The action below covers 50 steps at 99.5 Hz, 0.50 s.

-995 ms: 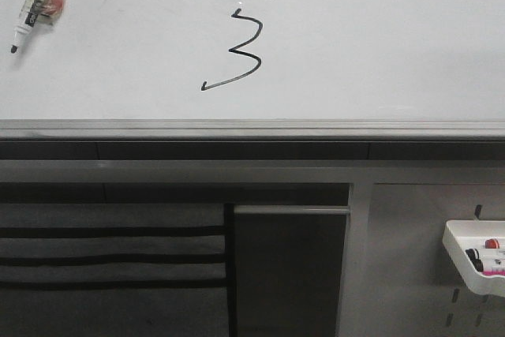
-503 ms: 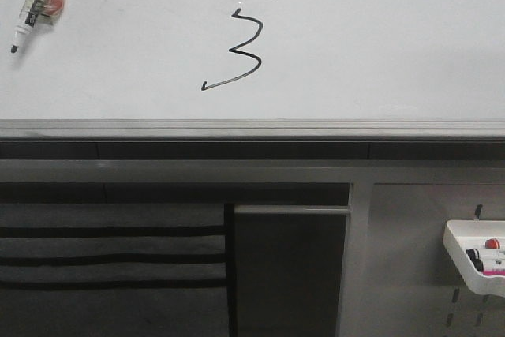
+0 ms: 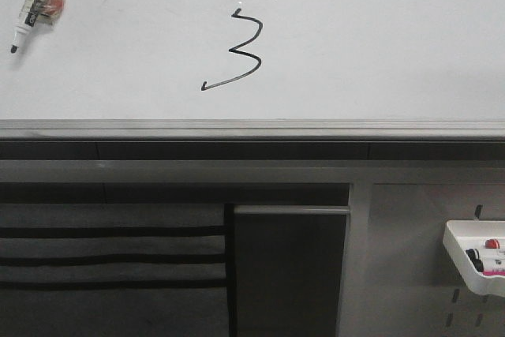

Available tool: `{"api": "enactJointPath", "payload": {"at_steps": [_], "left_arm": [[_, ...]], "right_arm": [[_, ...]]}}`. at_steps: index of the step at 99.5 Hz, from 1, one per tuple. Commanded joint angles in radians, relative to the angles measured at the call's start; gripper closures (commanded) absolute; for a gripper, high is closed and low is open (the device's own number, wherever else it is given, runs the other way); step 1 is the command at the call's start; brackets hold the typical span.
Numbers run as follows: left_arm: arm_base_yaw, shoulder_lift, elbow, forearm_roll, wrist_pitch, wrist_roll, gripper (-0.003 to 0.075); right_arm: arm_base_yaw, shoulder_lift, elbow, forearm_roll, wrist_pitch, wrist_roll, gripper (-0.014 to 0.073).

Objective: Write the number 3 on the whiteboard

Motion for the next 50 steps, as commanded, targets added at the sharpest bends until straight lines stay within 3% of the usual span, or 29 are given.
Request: {"api": "enactJointPath", "payload": {"at_steps": [1,22,37,50], "left_arm": [[0.0,-0.03,0.002,-0.002,-0.073,-0.011,0.0738],[0.0,-0.03,0.002,-0.002,-0.073,-0.011,0.0738],[0.0,-0.03,0.002,-0.002,-0.073,-0.011,0.0738],[0.0,-0.03,0.002,-0.002,-0.073,-0.011,0.0738]], "right_arm": [[-0.006,-0.073,0.068,-0.009,-0.228,-0.001,0.0668],[-0.006,-0.216,0.307,-0.009,-0.572,-0.001,0.0668],[-0.006,-0.244,0.41,-0.005,-0.694,-0.001,0.0668],[-0.006,-0.244,0.405,-0.008,-0.659,-0.003,0.0668]]}}
